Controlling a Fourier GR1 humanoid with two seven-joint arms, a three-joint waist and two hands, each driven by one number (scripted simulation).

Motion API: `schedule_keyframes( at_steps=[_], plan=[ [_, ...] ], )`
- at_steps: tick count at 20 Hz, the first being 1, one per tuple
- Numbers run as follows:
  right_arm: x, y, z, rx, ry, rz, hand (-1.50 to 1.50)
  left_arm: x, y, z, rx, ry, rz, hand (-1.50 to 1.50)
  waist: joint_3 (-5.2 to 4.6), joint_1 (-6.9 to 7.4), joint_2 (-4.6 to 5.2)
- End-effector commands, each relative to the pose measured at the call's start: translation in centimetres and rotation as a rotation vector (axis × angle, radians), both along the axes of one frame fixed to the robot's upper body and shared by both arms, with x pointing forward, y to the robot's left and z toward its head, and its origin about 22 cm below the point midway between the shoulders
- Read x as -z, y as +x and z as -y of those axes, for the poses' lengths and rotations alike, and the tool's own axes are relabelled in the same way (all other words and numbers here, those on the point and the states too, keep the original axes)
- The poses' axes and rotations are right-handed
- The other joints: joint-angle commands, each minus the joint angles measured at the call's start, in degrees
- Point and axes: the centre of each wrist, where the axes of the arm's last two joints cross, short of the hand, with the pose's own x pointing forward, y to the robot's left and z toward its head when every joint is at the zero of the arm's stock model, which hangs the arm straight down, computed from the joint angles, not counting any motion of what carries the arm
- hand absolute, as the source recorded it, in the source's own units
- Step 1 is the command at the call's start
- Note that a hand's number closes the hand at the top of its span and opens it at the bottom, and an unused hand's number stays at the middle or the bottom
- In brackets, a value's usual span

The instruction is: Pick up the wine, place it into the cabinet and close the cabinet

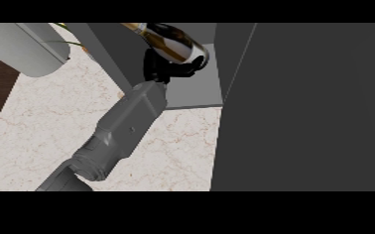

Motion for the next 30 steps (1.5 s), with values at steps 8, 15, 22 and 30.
schedule_keyframes(
  at_steps=[8,15,22,30],
  plan=[
    [0.2,1.1,-0.5,-0.035,0.008,0.004,-1.50,1.8,-1.1,-0.3,-0.025,-0.008,-0.058,1.50,-0.03,-2.17,0.71],
    [0.2,0.4,-0.9,-0.065,-0.018,0.012,-1.50,3.3,-2.7,0.2,-0.012,0.011,-0.045,1.50,-0.06,-3.86,0.67],
    [0.3,0.3,-0.8,-0.077,-0.010,0.006,-1.50,1.4,-2.0,1.4,-0.040,-0.061,-0.035,1.50,-0.05,-4.26,0.81],
    [0.8,1.7,-0.9,-0.054,-0.012,0.010,-1.50,1.4,-2.4,2.0,-0.108,-0.094,-0.026,-1.50,-0.03,-3.88,0.94]
  ],
)
